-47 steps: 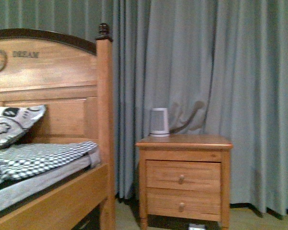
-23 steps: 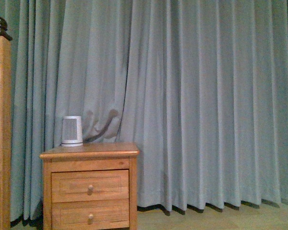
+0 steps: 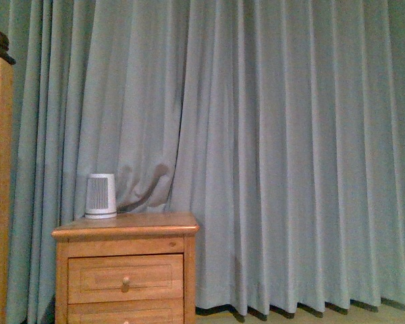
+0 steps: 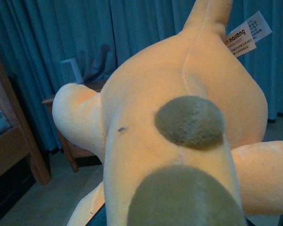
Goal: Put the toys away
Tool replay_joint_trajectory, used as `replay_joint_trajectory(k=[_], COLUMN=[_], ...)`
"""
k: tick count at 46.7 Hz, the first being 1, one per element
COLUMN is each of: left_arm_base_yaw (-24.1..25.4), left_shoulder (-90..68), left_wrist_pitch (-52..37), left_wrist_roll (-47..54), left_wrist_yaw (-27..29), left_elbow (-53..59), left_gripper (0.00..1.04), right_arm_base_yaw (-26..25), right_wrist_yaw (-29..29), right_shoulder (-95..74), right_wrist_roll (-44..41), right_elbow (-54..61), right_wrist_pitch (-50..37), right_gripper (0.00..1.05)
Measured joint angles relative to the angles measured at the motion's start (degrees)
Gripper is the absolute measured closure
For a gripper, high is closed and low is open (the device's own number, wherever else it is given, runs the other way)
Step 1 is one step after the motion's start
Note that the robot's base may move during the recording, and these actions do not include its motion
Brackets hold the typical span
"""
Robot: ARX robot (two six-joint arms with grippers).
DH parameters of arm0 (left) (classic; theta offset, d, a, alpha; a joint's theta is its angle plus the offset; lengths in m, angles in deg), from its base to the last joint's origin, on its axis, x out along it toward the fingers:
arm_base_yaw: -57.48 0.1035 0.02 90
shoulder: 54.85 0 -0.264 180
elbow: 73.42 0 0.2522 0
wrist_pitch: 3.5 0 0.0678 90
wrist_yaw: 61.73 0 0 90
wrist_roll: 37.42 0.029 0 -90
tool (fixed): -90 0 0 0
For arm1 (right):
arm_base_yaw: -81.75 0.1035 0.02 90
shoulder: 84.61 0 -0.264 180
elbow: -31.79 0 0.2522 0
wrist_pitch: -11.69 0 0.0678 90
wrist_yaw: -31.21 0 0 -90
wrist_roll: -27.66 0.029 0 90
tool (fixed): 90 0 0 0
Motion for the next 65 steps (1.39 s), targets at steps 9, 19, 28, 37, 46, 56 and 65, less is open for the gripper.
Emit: replay_joint_trajectory(k=[9,19,28,37,46,56,65], left_arm_base_yaw=[0.00,0.00,0.00,0.00,-0.02,-0.02,0.00], left_shoulder=[0.00,0.00,0.00,0.00,0.00,0.00,0.00], left_wrist_pitch=[0.00,0.00,0.00,0.00,0.00,0.00,0.00], left_wrist_roll=[0.00,0.00,0.00,0.00,0.00,0.00,0.00], left_wrist_yaw=[0.00,0.00,-0.02,0.02,0.00,0.00,0.17], left_elbow=[0.00,0.00,0.00,0.00,0.00,0.00,0.00], left_gripper=[0.06,0.06,0.06,0.06,0.06,0.06,0.06], right_arm_base_yaw=[0.00,0.00,0.00,0.00,0.00,0.00,0.04], right_wrist_yaw=[0.00,0.02,-0.02,-0.04,-0.04,-0.04,0.26], right_shoulder=[0.00,-0.02,-0.02,-0.02,-0.02,0.09,-0.04], right_wrist_roll=[0.00,0.00,0.00,0.00,0.00,0.00,0.00], right_elbow=[0.00,0.00,0.00,0.02,0.02,0.02,0.02], right_wrist_pitch=[0.02,0.02,0.00,0.00,0.00,0.02,0.04], right_gripper=[0.85,0.85,0.85,0.85,0.85,0.85,0.85])
